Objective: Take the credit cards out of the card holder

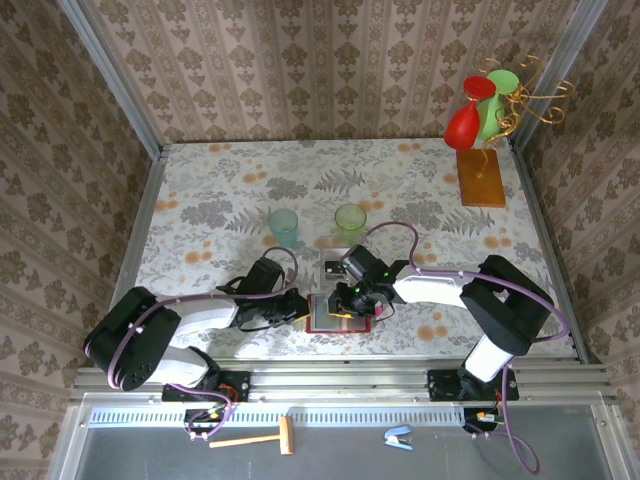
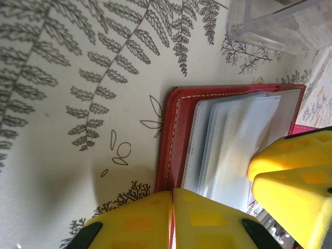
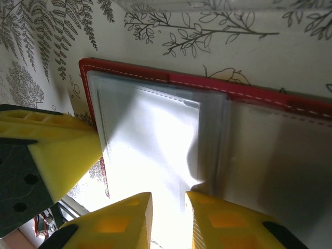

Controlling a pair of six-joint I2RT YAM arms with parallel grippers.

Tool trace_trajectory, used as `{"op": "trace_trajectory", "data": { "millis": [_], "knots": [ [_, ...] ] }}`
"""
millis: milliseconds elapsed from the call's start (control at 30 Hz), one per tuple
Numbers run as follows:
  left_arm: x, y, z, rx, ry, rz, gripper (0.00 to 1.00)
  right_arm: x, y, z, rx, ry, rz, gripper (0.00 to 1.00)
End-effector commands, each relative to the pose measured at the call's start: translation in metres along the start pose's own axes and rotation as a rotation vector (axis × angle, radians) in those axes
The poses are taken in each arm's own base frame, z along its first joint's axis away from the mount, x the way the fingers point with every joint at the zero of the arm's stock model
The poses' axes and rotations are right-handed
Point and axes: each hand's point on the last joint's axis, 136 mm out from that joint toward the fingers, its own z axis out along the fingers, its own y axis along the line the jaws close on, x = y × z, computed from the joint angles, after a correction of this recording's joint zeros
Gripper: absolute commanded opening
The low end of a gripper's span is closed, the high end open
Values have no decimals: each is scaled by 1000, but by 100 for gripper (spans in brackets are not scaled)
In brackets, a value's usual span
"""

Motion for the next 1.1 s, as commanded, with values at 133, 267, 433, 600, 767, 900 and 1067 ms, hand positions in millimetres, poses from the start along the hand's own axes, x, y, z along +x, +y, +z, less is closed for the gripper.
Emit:
{"op": "trace_trajectory", "data": {
  "millis": [133,267,433,600,767,900,1067],
  "knots": [
    [7,20,2,-66,27,-36,11,2,-18,-6,71,-14,10,24],
    [6,18,2,-65,25,-36,11,2,-19,-7,70,-17,12,24],
    [5,16,1,-65,26,-31,12,3,-23,-4,62,-13,18,24],
    [0,5,-5,-63,17,-11,13,4,-23,-2,32,-14,28,24],
    [-8,-18,-17,-23,-13,17,20,6,-24,-1,19,-15,29,23],
    [-13,-37,-20,22,-23,27,24,7,-26,0,-5,-19,38,23],
    [-12,-53,-14,44,-6,46,31,6,-29,0,-38,-29,54,23]
  ]
}}
